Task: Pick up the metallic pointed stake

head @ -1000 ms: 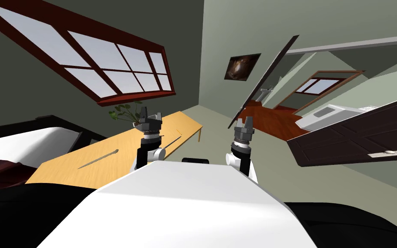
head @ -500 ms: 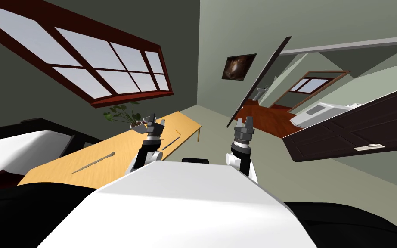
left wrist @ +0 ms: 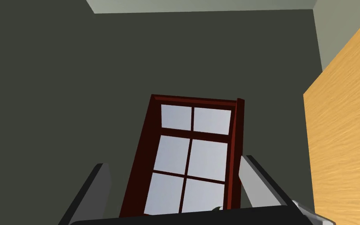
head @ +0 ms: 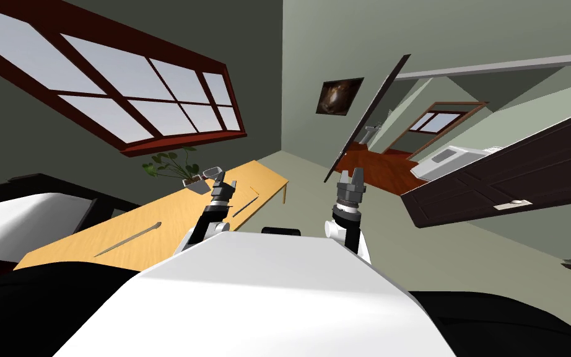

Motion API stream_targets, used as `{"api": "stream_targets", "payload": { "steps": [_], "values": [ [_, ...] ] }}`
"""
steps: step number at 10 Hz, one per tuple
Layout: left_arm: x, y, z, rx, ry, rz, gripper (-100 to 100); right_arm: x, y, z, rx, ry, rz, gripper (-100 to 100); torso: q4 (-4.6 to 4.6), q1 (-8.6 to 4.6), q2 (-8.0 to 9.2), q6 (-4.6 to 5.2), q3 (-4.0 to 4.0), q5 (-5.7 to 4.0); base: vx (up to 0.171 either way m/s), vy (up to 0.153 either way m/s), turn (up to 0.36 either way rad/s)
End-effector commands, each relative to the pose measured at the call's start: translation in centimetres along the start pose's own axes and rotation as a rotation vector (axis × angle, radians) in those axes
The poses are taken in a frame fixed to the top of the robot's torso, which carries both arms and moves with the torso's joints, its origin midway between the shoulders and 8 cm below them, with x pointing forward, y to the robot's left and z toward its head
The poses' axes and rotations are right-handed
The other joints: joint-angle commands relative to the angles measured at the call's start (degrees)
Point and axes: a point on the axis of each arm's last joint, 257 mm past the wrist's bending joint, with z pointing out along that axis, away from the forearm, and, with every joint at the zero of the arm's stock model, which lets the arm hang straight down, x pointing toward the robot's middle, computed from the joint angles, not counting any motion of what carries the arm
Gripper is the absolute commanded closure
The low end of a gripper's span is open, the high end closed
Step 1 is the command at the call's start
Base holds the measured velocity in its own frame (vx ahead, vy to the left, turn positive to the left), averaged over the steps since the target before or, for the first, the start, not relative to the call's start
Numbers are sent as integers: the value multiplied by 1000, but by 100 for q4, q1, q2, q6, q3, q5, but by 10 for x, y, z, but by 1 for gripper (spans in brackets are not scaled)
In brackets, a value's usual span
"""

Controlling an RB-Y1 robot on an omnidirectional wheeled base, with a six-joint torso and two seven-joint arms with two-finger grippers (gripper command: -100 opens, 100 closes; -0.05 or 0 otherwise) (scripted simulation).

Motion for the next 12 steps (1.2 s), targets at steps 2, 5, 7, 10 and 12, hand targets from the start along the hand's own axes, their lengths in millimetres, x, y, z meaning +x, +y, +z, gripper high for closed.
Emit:
{"api": "stream_targets", "payload": {
  "steps": [2, 5, 7, 10, 12],
  "values": [
    [-20, 37, -11, -112, -39, -19, -100, 0, 0, 0, 0, 0, 0, 0, 0, 1, 1, 1, 0, 1, -14, 9, -76],
    [-50, 85, -36, -262, -107, -48, -100, 0, 0, 0, 0, 0, 0, 0, 0, 0, -2, 0, -1, -1, -9, 8, -53],
    [-81, 126, -68, -398, -186, -82, -100, 0, 0, 0, 0, 0, 0, 0, 0, 2, -1, 0, 0, 0, -10, 13, -127],
    [-97, 149, -88, -479, -233, -103, -100, 0, 0, 0, 0, 0, 0, 0, 0, 2, -2, 0, -1, 0, -2, 9, -53],
    [-111, 167, -108, -546, -279, -124, -100, 0, 0, 0, 0, 0, 0, 0, -1, -1, -6, 1, -3, 0, 5, 6, -69]
  ]
}}
